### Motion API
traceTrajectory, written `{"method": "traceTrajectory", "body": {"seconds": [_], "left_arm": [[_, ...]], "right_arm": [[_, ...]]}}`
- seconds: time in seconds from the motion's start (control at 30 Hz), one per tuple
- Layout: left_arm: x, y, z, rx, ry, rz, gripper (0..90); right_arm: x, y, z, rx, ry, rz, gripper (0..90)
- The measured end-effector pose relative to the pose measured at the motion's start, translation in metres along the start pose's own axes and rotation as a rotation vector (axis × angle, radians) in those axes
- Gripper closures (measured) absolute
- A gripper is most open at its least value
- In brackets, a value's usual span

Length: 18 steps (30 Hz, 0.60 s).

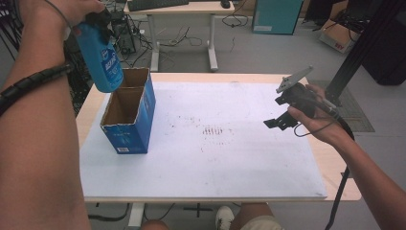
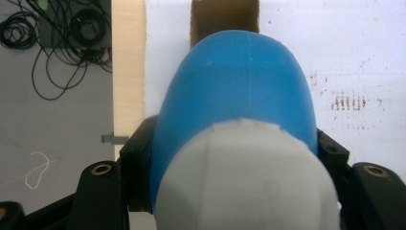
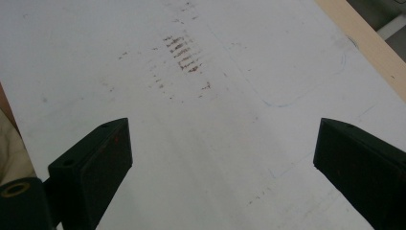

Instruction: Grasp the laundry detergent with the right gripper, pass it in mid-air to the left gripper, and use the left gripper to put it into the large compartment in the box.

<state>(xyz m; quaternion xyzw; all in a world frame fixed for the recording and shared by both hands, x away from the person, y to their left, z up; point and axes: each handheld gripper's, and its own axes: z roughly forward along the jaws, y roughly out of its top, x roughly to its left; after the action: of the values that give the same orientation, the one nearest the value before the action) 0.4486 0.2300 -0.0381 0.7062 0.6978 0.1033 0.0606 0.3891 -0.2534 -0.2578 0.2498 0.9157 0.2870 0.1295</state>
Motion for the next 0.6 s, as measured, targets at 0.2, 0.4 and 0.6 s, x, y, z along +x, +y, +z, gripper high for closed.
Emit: {"method": "traceTrajectory", "body": {"seconds": [0.2,0.4,0.6], "left_arm": [[0.0,-0.001,0.006,0.006,-0.014,-0.001,36.5],[-0.002,-0.001,0.009,0.005,-0.018,0.005,36.5],[-0.003,-0.001,0.013,0.002,-0.018,0.003,36.5]], "right_arm": [[0.001,0.001,0.0,0.005,0.001,0.003,6.1],[0.002,0.001,0.001,-0.002,-0.003,0.006,6.1],[0.004,0.0,0.003,0.003,0.0,0.007,6.1]]}}
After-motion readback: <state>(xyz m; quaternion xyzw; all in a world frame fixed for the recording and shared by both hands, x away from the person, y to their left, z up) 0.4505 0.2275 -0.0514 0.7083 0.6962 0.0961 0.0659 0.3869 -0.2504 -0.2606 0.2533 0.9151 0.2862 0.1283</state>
